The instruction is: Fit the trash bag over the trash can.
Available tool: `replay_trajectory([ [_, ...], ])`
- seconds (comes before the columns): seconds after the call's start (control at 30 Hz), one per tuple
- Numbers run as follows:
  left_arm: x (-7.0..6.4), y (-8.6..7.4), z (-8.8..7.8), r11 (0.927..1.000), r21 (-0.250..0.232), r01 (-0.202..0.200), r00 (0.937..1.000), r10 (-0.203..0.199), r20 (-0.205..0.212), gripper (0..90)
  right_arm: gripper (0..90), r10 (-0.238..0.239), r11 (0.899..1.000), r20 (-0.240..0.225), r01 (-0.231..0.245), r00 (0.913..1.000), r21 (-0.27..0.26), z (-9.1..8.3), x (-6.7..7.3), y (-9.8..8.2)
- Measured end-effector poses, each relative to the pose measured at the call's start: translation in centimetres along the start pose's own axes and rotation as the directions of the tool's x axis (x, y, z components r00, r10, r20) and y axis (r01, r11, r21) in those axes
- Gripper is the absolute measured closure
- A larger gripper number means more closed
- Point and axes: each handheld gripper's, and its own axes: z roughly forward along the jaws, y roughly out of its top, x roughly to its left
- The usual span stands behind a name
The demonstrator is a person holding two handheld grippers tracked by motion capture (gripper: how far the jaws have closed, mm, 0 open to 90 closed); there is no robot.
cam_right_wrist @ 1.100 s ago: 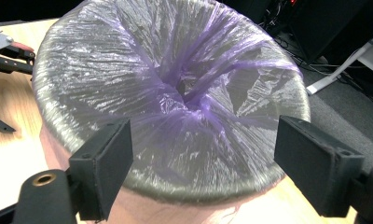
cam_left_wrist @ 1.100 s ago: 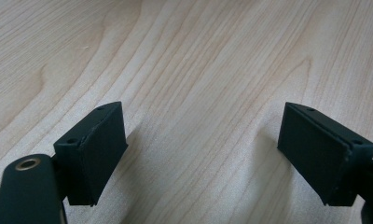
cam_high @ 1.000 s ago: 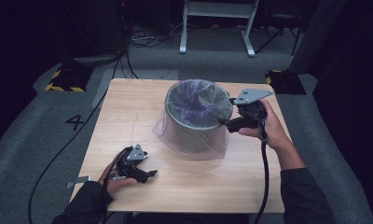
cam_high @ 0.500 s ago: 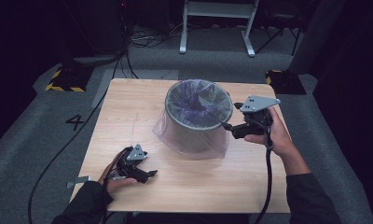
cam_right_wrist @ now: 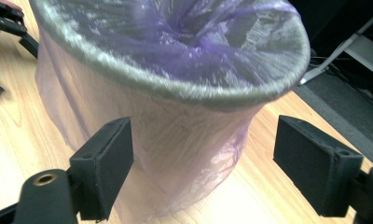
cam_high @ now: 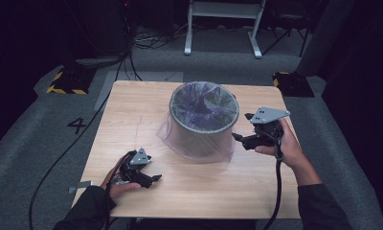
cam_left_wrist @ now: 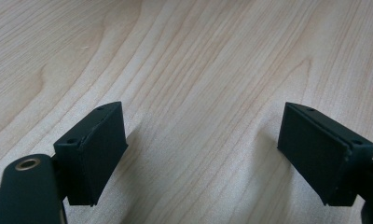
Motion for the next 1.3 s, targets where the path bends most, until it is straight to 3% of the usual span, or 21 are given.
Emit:
replay_trajectory([
  [0.33, 0.0, 0.0, 0.0, 1.0000, -0.001, -0.001, 1.0000, 0.001, 0.000, 14.7, 20.2, 0.008, 0.999, 0.004, -0.009, 1.0000, 0.040, 0.7, 0.1, -2.0],
  [0.67, 0.0, 0.0, 0.0, 1.0000, -0.001, -0.001, 1.0000, 0.001, 0.000, 14.7, 20.5, 0.014, 0.991, 0.009, -0.015, 0.9999, 0.133, 2.5, 0.3, -4.4],
  [1.3, 0.0, 0.0, 0.0, 1.0000, -0.001, -0.001, 1.0000, 0.001, 0.000, 14.7, 20.9, 0.076, 0.980, -0.013, -0.072, 0.9971, 0.185, 3.7, 0.5, -8.1],
])
